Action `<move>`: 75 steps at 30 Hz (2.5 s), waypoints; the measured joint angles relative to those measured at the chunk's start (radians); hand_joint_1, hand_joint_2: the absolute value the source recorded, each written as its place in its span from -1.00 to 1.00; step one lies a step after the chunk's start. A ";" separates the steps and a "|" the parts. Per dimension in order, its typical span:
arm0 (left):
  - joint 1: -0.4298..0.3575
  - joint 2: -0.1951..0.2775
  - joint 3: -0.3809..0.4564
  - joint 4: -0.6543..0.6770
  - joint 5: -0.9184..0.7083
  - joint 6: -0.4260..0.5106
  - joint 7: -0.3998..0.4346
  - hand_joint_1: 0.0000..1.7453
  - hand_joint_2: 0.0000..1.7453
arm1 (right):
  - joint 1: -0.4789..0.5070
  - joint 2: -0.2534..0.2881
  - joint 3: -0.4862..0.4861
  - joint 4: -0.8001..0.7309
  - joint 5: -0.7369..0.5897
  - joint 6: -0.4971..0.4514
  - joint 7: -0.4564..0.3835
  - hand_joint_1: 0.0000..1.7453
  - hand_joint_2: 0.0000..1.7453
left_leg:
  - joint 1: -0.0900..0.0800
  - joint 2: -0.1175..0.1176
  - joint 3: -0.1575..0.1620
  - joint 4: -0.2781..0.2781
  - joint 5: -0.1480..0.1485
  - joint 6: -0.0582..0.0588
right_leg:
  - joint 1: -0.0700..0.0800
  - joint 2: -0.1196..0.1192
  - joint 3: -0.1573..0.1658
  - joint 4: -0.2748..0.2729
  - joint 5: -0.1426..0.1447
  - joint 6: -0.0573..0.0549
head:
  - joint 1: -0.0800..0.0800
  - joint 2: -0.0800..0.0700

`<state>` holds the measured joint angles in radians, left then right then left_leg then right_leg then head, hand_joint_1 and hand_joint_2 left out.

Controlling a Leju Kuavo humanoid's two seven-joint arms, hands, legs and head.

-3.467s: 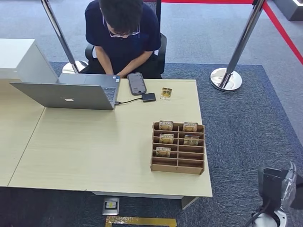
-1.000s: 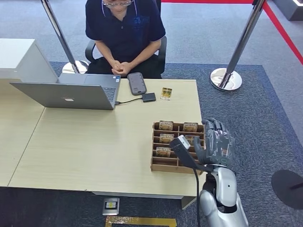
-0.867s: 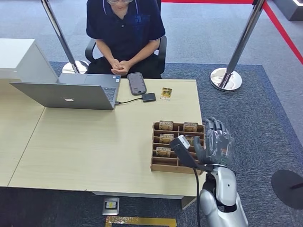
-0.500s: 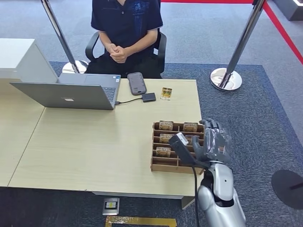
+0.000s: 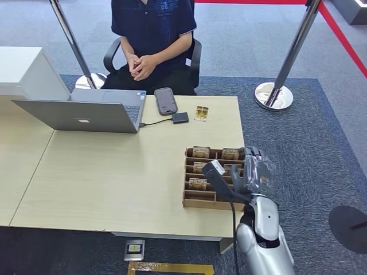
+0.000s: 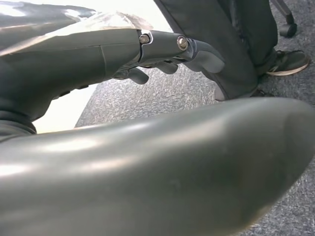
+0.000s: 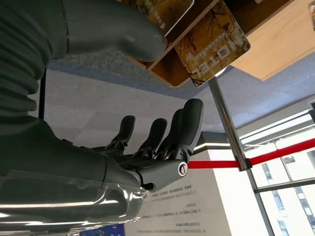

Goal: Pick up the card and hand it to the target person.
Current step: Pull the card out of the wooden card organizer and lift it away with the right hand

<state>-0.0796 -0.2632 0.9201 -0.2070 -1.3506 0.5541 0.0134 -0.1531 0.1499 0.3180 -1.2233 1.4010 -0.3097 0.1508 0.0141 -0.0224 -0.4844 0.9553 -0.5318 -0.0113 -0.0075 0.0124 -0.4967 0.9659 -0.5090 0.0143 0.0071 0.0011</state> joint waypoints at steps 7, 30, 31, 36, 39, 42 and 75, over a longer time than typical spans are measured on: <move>0.000 0.000 -0.007 0.000 -0.006 -0.001 0.003 -1.00 -1.00 | 0.000 0.000 0.004 0.012 0.003 0.008 0.006 -0.16 1.00 | 0.000 0.000 0.000 0.000 0.000 0.000 | 0.000 0.000 0.000 0.000 0.000 0.000 | 0.000 0.000; 0.000 0.000 -0.009 0.004 -0.013 -0.001 -0.002 -1.00 -1.00 | 0.000 0.006 0.023 0.061 0.018 0.017 0.018 -0.18 1.00 | 0.000 0.000 0.000 0.000 0.000 0.000 | 0.000 0.000 0.000 0.000 0.000 0.000 | 0.000 0.000; 0.000 0.000 -0.009 0.004 -0.013 -0.001 -0.002 -1.00 -1.00 | 0.000 0.006 0.023 0.062 0.018 0.017 0.018 -0.18 1.00 | 0.000 0.000 0.000 0.000 0.000 0.000 | 0.000 0.000 0.000 0.000 0.000 0.000 | 0.000 0.000; 0.000 0.000 -0.012 0.004 -0.016 -0.003 -0.002 -1.00 -1.00 | 0.000 0.006 0.023 0.066 0.018 0.017 0.020 -0.20 1.00 | 0.000 0.000 0.000 0.000 0.000 0.000 | 0.000 0.000 0.000 0.000 0.000 0.000 | 0.000 0.000; 0.000 0.000 -0.016 0.004 -0.019 -0.007 -0.002 -1.00 -1.00 | 0.001 0.006 0.023 0.069 0.018 0.017 0.025 -0.22 1.00 | 0.000 0.000 0.000 0.000 0.000 0.000 | 0.000 0.000 0.000 0.000 0.000 0.000 | 0.000 0.000; 0.000 0.000 -0.017 0.004 -0.016 -0.009 -0.001 -1.00 -1.00 | 0.003 0.005 0.023 0.069 0.018 0.017 0.029 -0.20 1.00 | 0.000 0.000 0.000 0.000 0.000 0.000 | 0.000 0.000 0.000 0.000 0.000 0.000 | 0.000 0.000; 0.000 0.000 -0.017 0.004 -0.013 -0.008 0.000 -1.00 -1.00 | 0.003 0.006 0.022 0.085 0.017 0.029 0.027 -0.09 1.00 | 0.000 0.000 0.000 0.000 0.000 0.000 | 0.000 0.000 0.000 0.000 0.000 0.000 | 0.000 0.000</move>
<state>-0.0799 -0.2632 0.9033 -0.2029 -1.3639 0.5460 0.0134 -0.1500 0.1559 0.3403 -1.1385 1.4180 -0.2804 0.1777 0.0141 -0.0223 -0.4845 0.9553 -0.5318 -0.0113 -0.0075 0.0124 -0.4969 0.9659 -0.5090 0.0143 0.0071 0.0011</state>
